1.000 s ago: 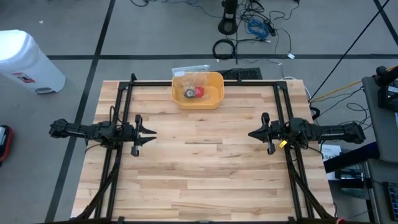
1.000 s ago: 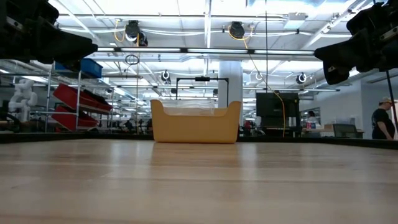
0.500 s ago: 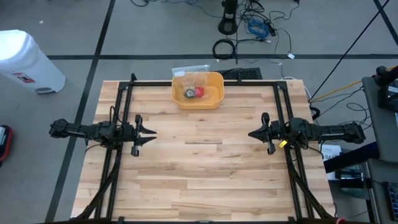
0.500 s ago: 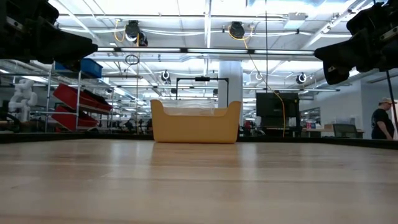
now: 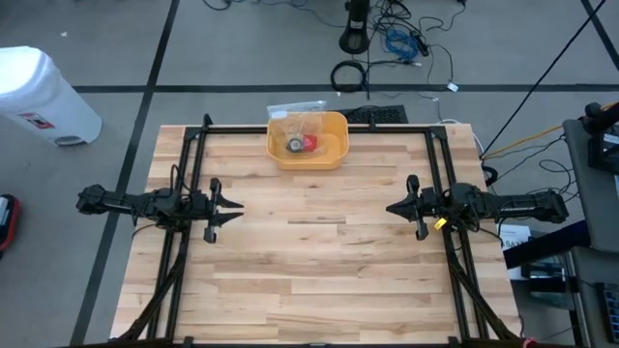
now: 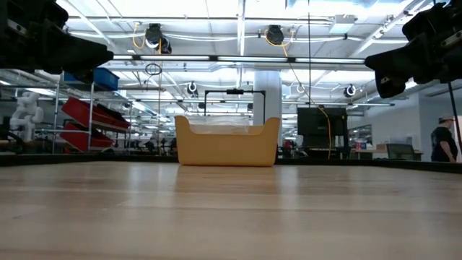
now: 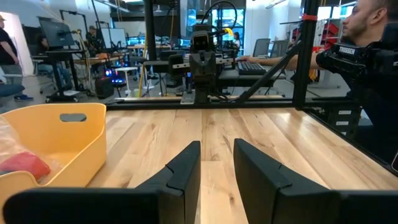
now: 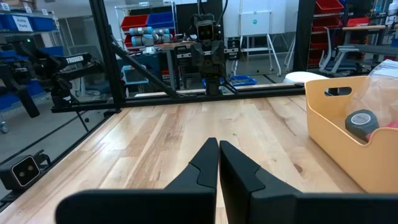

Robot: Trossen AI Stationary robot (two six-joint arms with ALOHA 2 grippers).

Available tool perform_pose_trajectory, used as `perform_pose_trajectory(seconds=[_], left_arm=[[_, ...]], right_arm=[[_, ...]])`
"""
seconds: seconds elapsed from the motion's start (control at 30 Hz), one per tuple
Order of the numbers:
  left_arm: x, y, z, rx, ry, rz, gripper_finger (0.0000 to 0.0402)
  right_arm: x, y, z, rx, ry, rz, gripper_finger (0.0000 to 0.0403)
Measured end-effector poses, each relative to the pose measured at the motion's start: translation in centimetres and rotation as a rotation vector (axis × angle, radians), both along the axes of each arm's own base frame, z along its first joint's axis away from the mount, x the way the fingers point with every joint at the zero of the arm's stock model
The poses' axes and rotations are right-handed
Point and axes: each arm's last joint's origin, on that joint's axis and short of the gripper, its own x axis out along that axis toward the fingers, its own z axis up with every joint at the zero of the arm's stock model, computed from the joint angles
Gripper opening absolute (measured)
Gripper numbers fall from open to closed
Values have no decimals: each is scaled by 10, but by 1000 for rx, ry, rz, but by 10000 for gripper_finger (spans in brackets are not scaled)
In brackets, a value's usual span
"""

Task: Roll bandage
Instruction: Return to Home Position

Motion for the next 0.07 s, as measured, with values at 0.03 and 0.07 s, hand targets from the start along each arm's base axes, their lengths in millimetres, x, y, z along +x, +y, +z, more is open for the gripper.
perform_pose_trajectory(seconds=[0.03,0.07], left_arm=[[0,0,0,0,0,0,102],[0,0,0,0,0,0,102]], right_arm=[[0,0,0,0,0,0,0],[0,0,0,0,0,0,0]])
